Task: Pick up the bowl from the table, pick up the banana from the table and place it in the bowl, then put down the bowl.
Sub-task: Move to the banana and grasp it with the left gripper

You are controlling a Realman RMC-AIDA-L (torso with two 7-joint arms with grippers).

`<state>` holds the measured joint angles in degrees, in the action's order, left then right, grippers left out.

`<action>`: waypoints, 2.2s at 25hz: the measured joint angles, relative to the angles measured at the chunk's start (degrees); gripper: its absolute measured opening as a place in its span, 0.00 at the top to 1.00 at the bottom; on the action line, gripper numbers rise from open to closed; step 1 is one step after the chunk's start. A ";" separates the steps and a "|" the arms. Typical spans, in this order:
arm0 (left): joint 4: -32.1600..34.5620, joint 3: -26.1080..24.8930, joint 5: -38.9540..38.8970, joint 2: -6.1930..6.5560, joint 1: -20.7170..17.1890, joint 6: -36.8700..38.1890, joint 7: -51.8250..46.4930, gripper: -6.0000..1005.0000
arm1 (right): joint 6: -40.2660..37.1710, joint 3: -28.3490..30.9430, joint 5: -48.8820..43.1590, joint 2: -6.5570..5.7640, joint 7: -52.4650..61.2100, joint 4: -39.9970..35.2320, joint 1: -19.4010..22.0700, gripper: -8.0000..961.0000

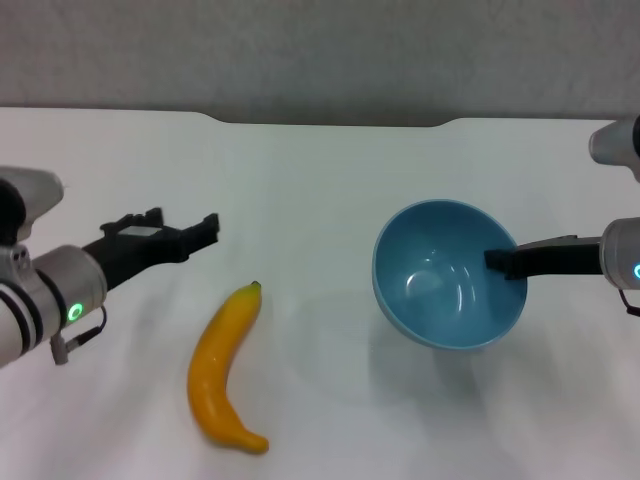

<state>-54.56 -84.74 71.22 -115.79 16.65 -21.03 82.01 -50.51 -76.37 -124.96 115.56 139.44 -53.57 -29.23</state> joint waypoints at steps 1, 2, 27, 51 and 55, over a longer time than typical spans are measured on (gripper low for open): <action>-2.39 -0.08 6.34 0.10 -0.39 -0.71 -6.52 0.12 | 0.02 0.00 0.01 0.00 0.00 -0.01 0.07 0.96; -4.54 -0.42 13.59 0.19 -0.62 -2.02 -13.78 0.12 | 0.04 0.05 0.01 0.00 0.01 -0.02 0.15 0.96; -14.83 1.02 74.29 -0.82 6.57 -26.33 -68.06 0.13 | -0.28 2.62 -0.06 -0.24 0.39 -1.77 0.97 0.96; -12.47 5.53 77.60 -1.10 8.11 -24.52 -73.33 0.12 | -0.19 2.59 0.08 -0.13 0.35 -3.16 1.68 0.96; -9.87 6.37 77.89 -1.10 9.38 -24.24 -73.65 0.13 | -0.09 2.45 0.09 -0.07 0.37 -3.16 1.66 0.96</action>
<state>-64.43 -78.37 149.11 -116.89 26.04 -45.26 8.36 -50.60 -73.92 -124.87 115.50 139.81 -56.73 -27.57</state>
